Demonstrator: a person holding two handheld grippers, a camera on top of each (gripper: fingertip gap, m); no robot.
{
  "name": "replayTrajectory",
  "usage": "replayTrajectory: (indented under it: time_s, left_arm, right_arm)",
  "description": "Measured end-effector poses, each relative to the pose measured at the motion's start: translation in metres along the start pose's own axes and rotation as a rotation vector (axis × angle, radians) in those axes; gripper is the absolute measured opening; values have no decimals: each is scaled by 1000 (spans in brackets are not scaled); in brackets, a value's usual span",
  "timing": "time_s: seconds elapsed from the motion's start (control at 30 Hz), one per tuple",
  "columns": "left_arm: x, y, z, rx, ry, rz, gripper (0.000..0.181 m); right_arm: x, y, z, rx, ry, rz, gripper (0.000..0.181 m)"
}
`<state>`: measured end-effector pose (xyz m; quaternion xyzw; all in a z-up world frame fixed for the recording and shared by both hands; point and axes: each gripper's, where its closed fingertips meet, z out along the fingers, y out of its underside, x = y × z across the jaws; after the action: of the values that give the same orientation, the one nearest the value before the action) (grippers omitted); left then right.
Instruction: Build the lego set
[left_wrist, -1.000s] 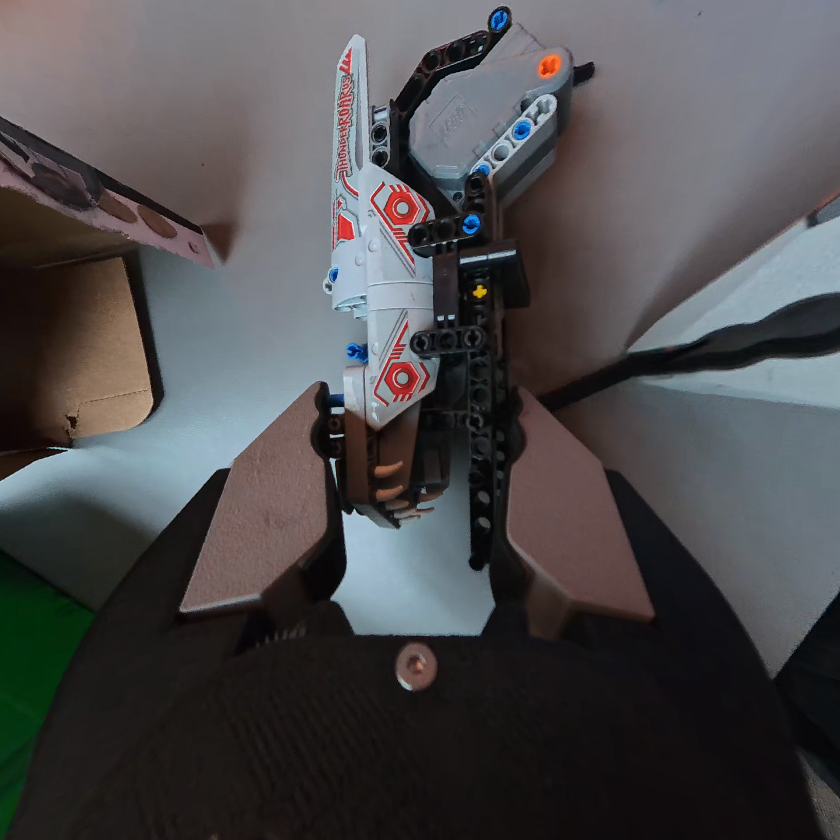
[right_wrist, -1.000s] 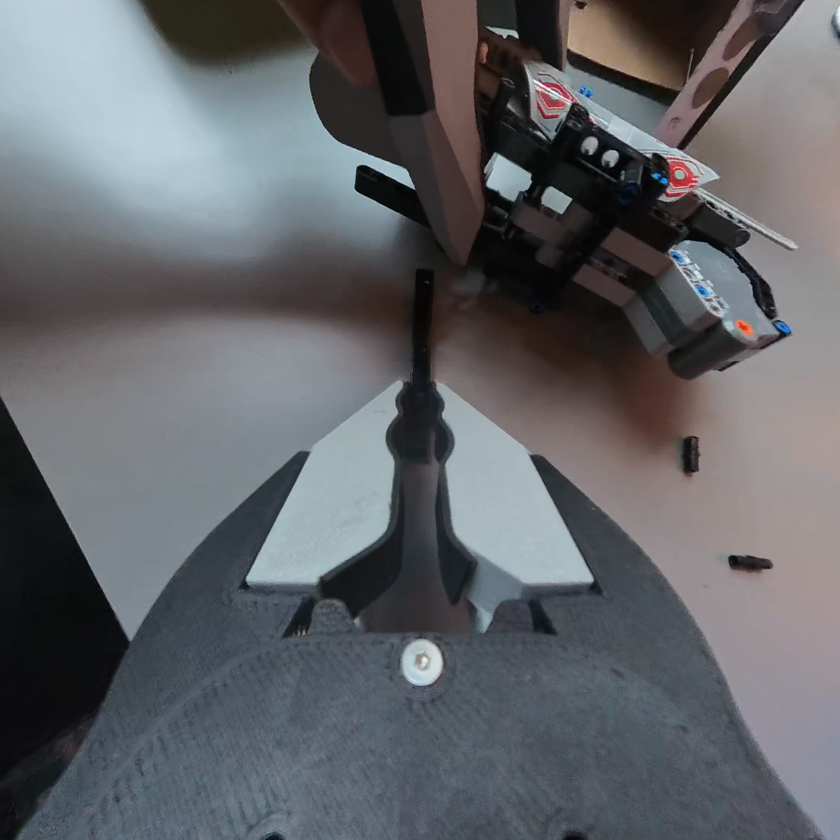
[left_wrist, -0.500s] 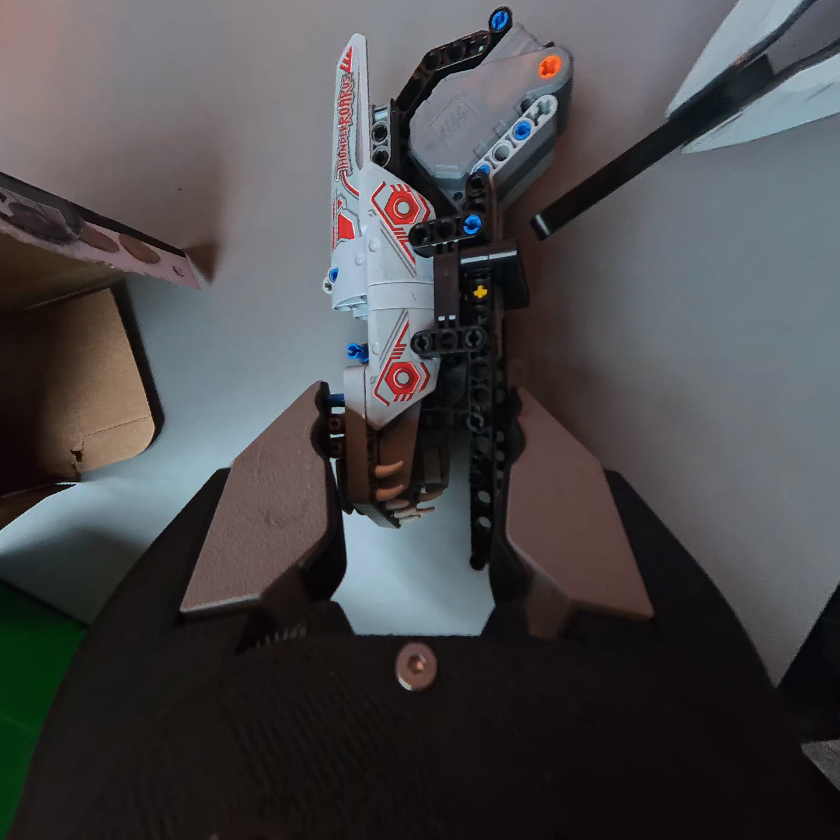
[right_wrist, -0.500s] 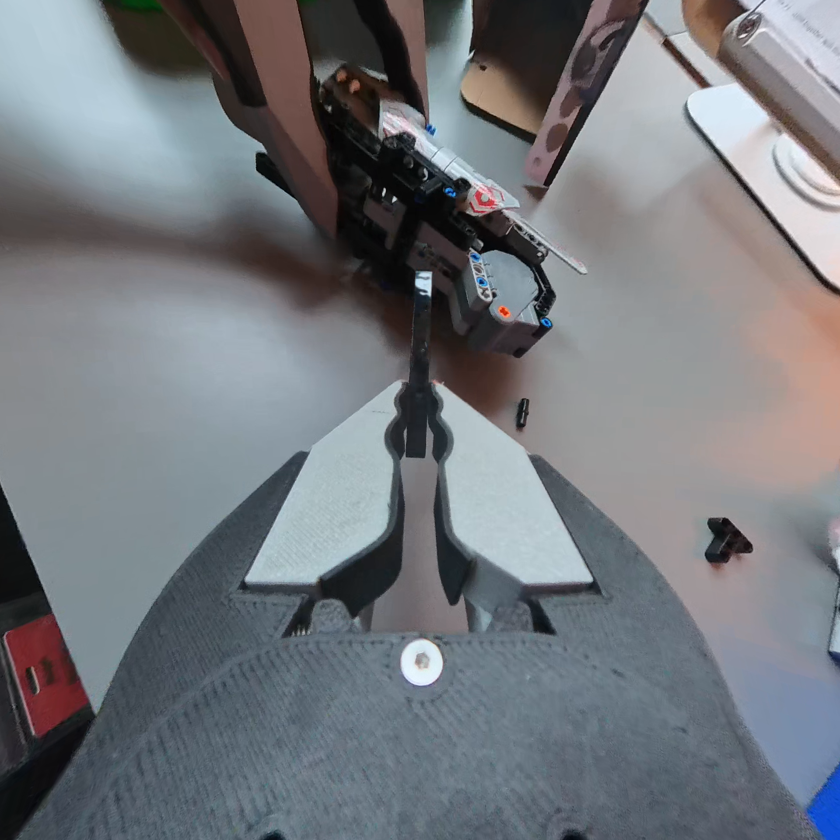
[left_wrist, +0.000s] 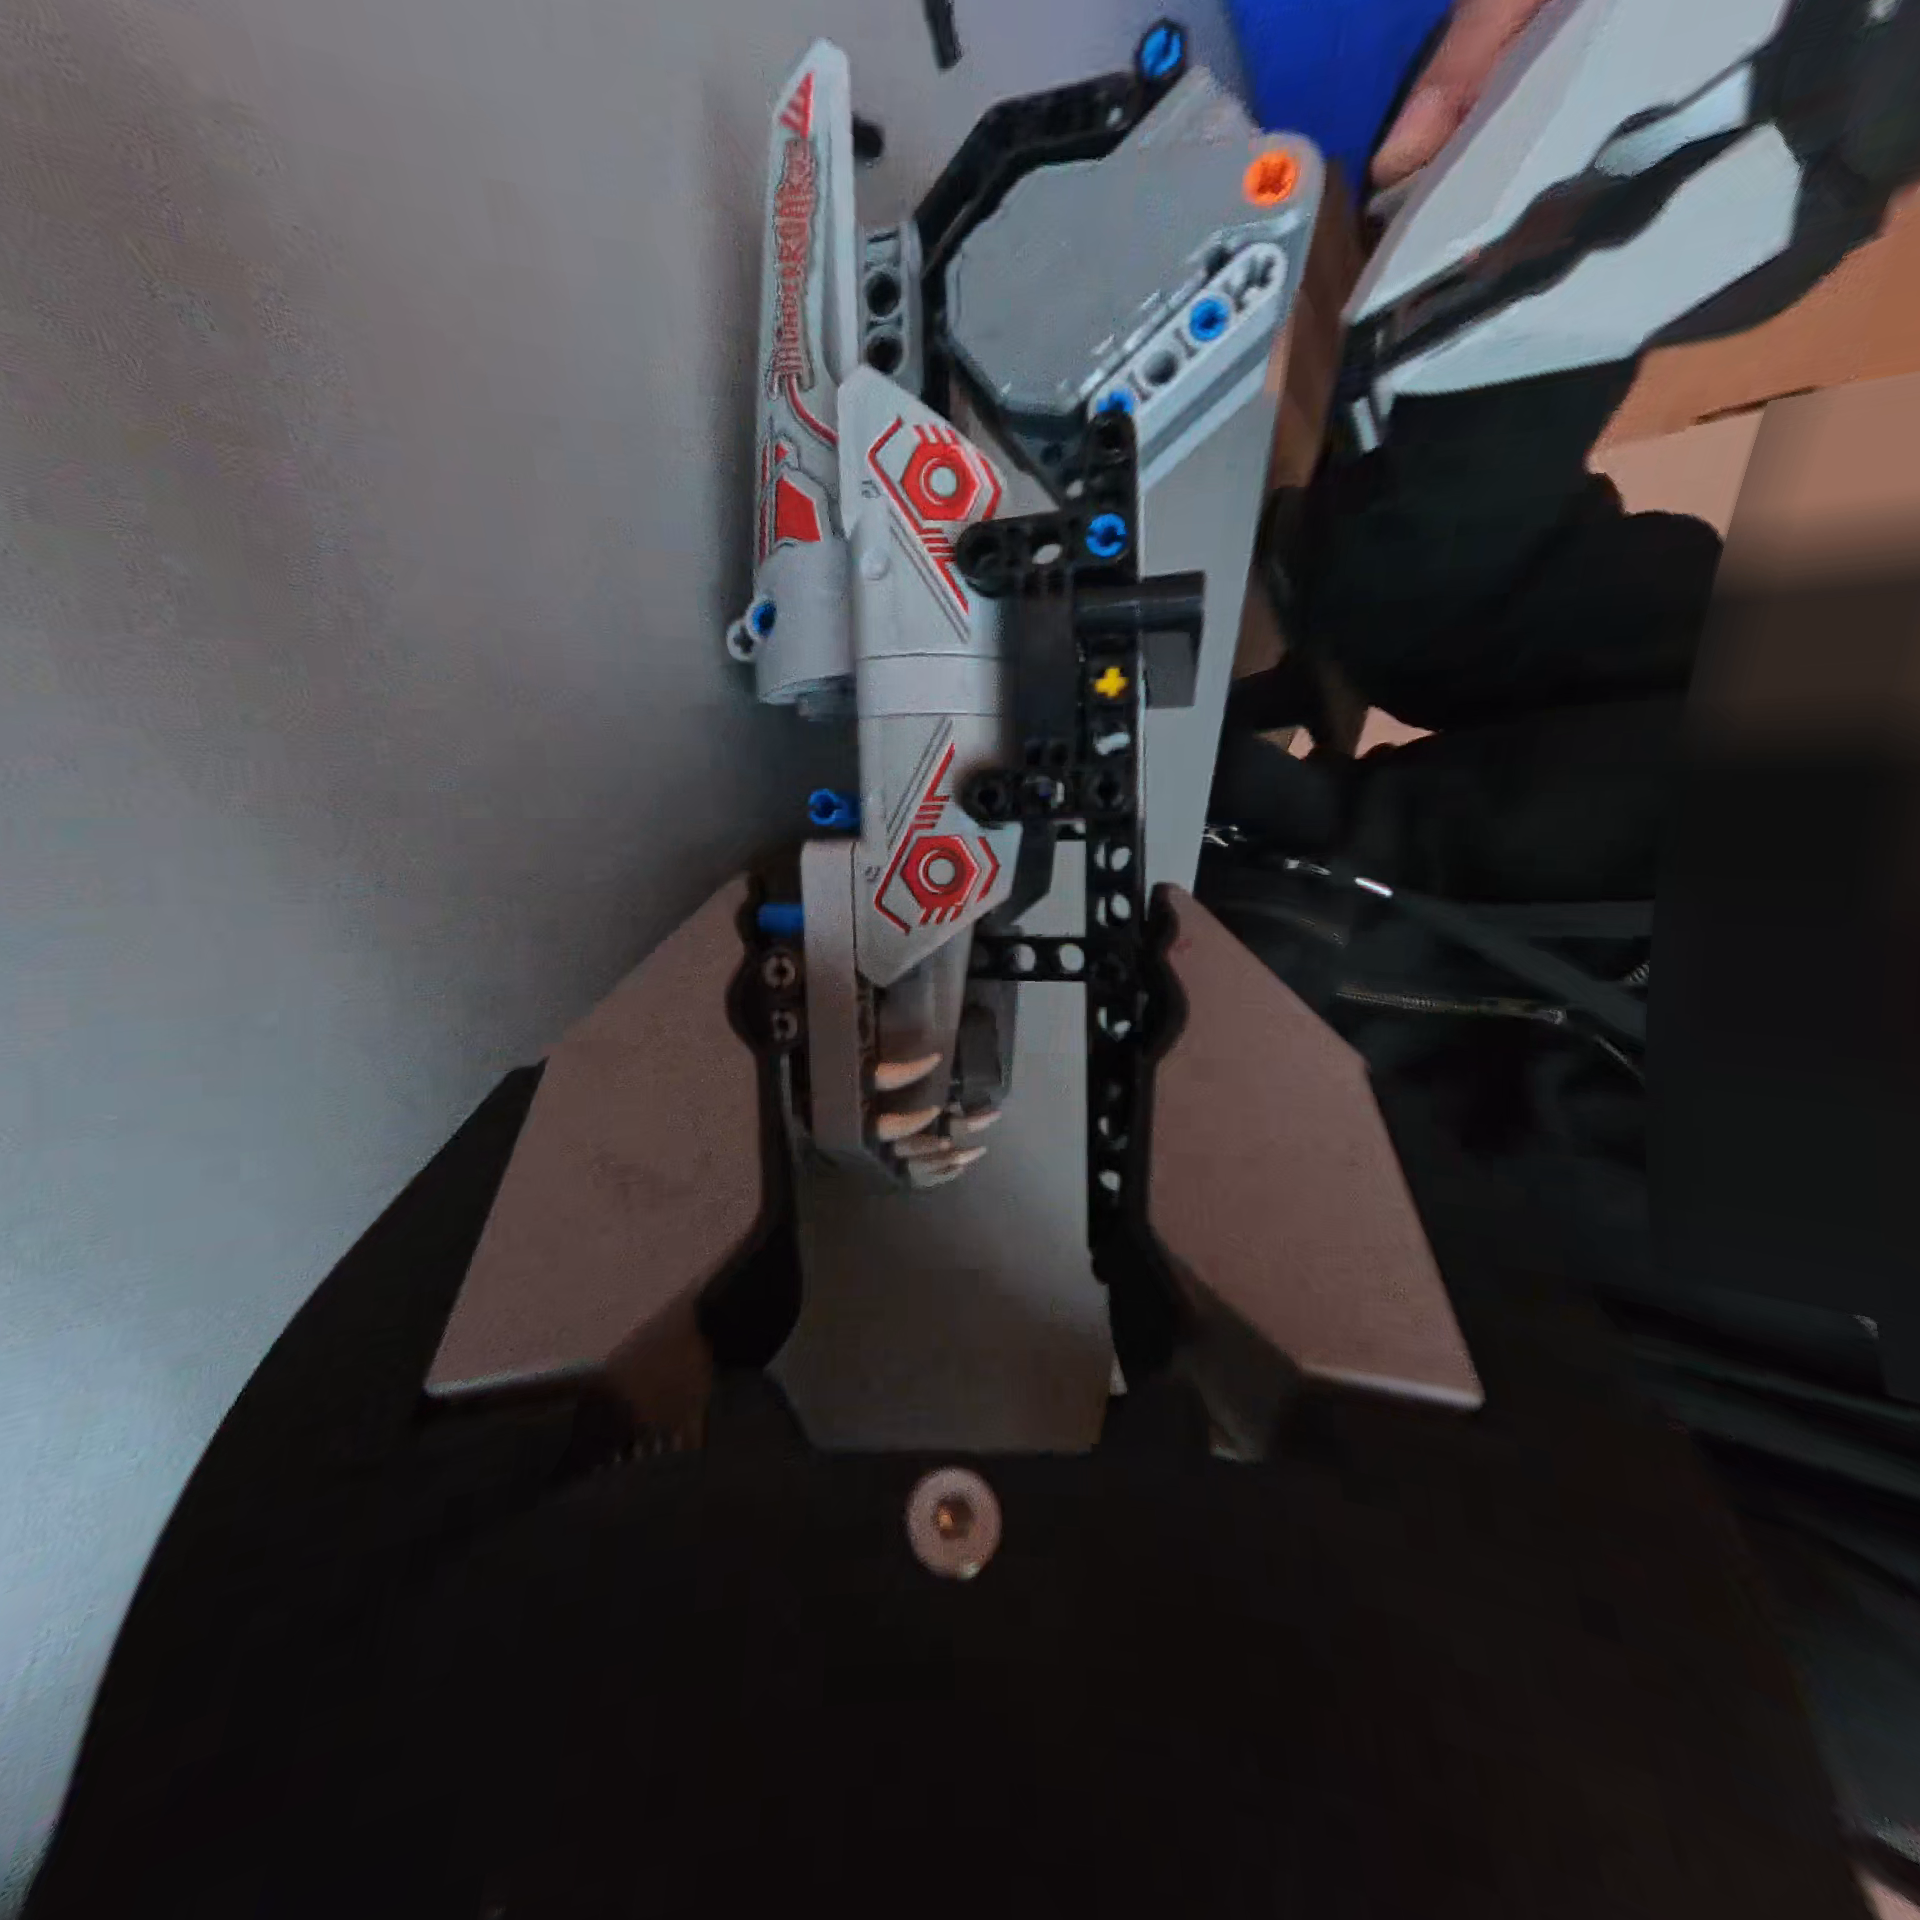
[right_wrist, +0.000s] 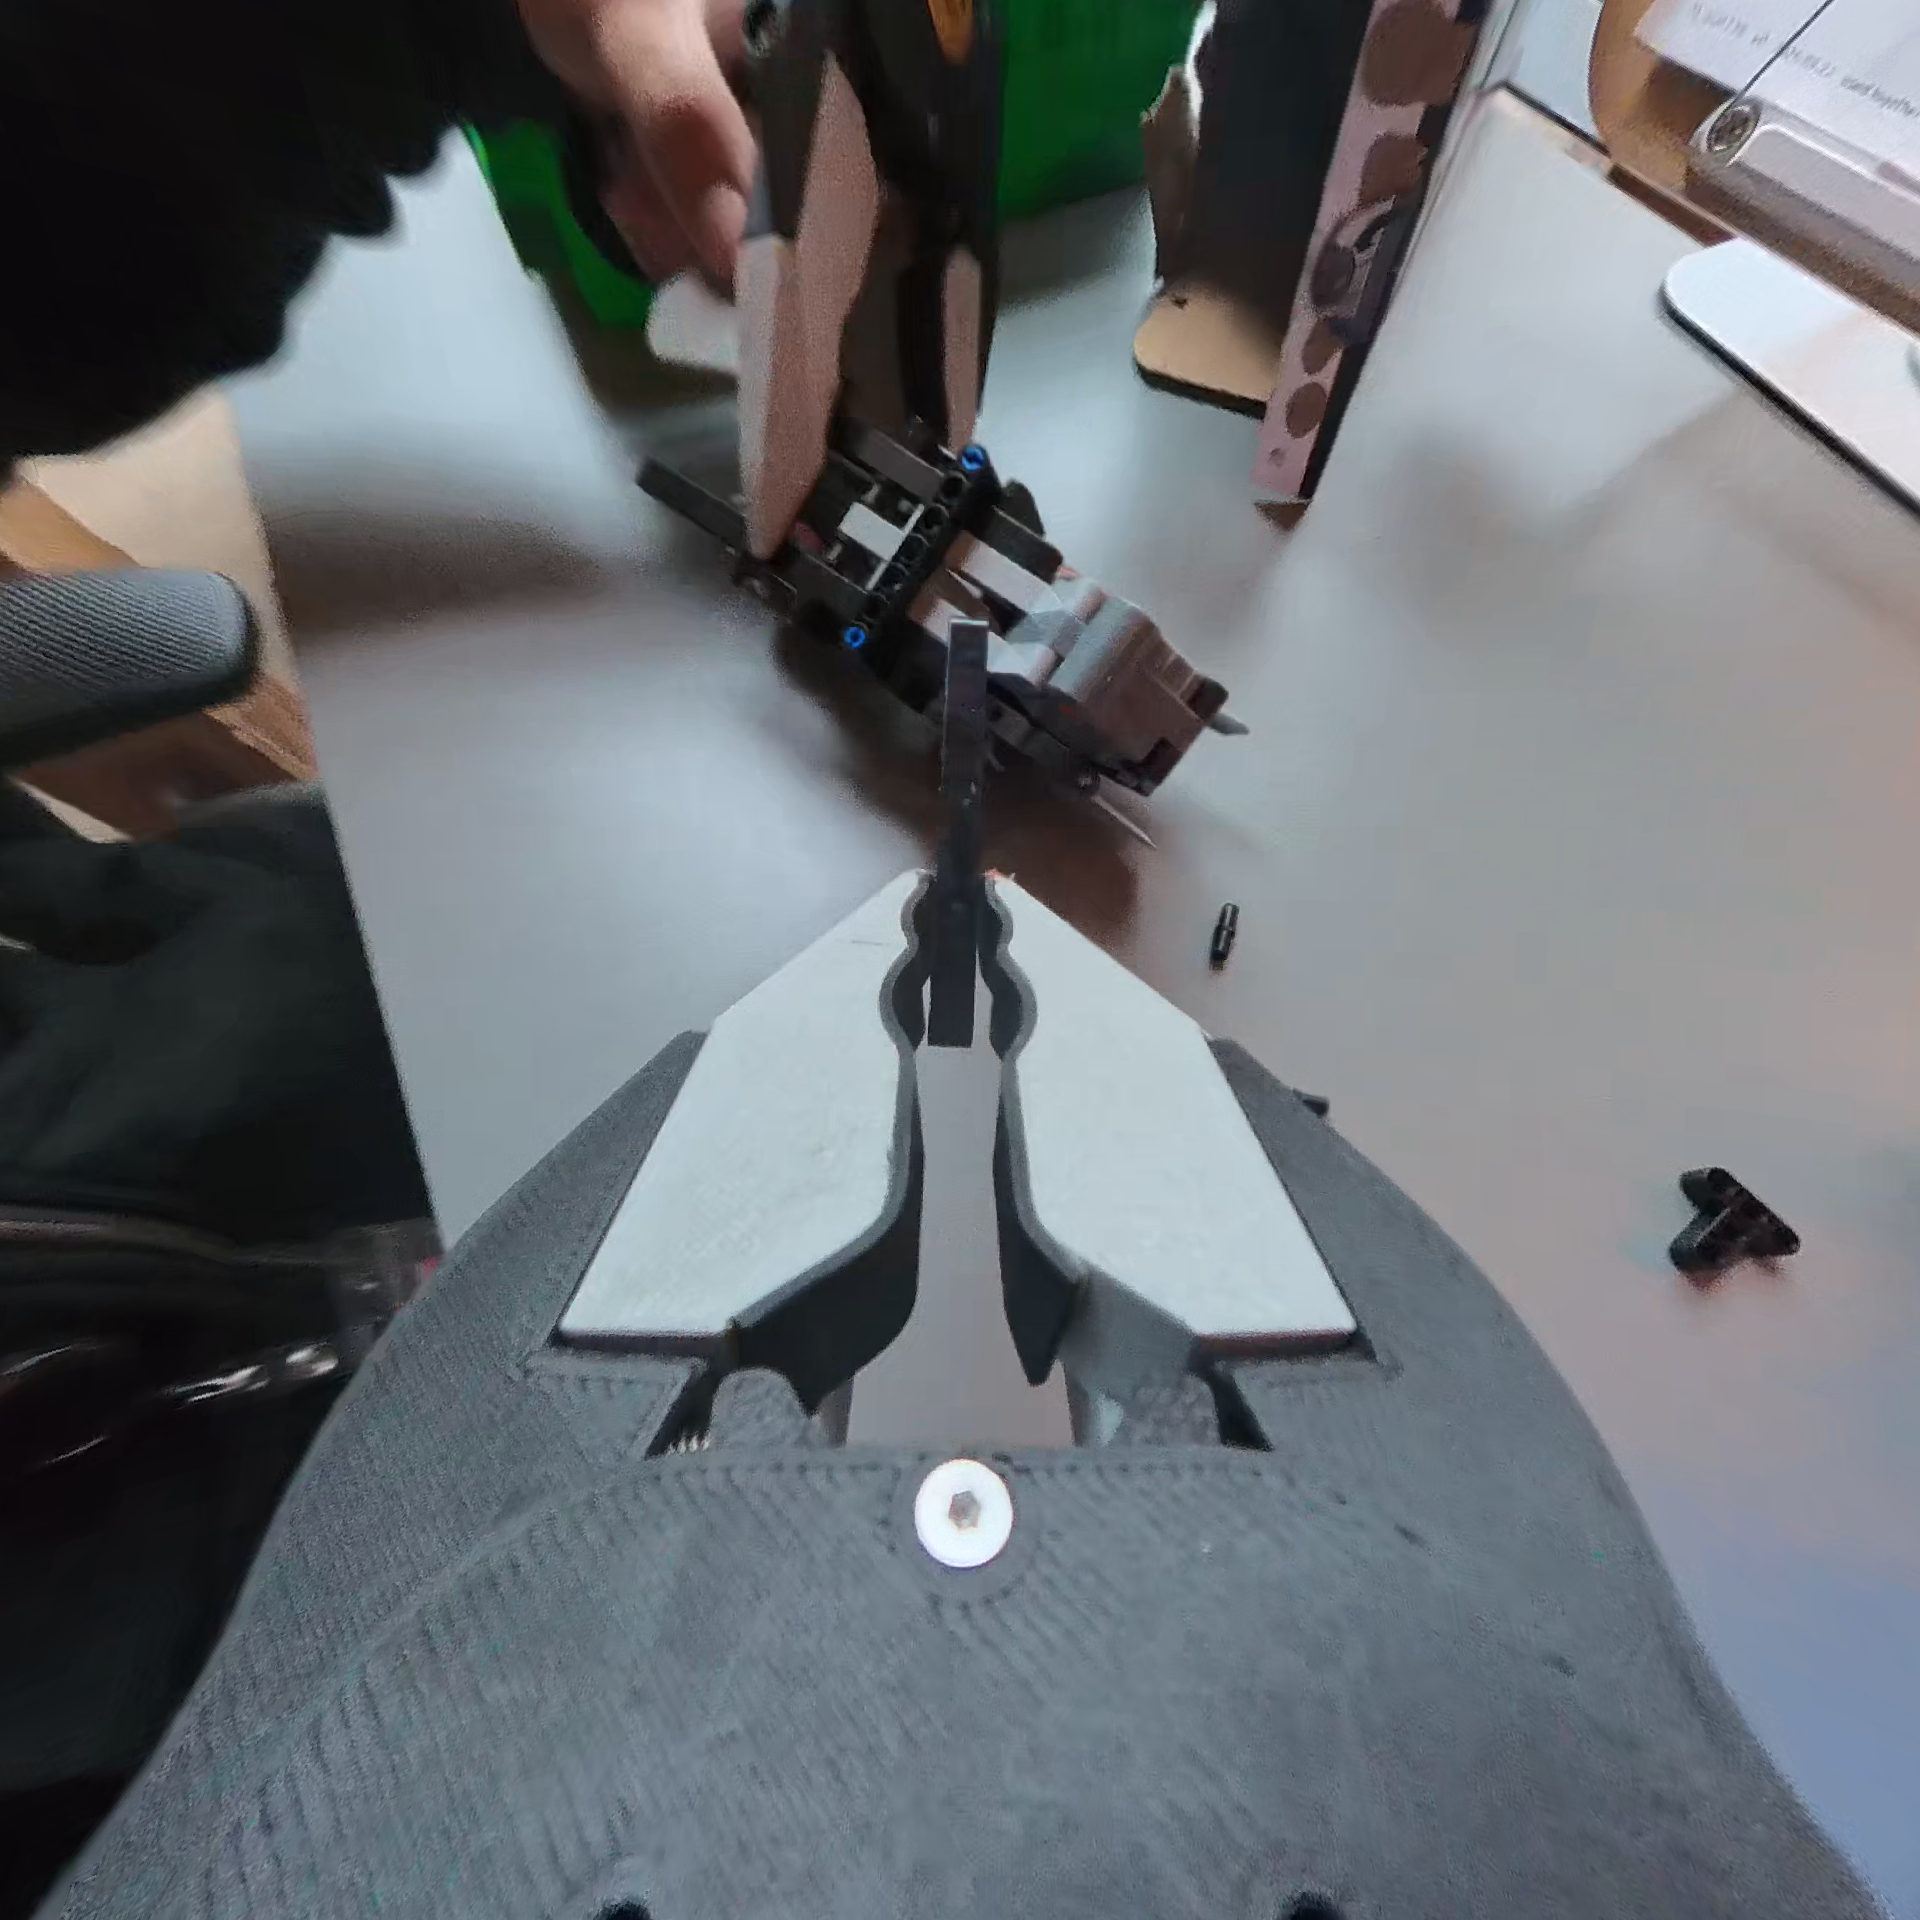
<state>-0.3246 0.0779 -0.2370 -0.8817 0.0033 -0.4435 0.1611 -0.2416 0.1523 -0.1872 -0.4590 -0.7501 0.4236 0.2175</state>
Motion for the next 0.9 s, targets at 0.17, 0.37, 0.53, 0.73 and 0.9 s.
replayTrajectory:
  time_s: [0.17,0.37,0.53,0.73,0.9]
  left_arm:
    - [-3,3,0,-22,-17,162,70]
    - [-2,0,3,-44,26,212,70]
    - [0,-6,5,32,83,221,71]
    - [3,-3,5,139,127,219,71]
    - [3,-1,5,137,130,222,71]
  right_arm:
    - [-3,-17,-22,59,-115,47,4]
    - [1,-19,-22,56,-121,-10,4]
    - [0,-5,-13,26,-169,-18,4]
    - [-2,8,-13,73,-234,53,4]
    - [-9,15,-13,74,-300,96,4]
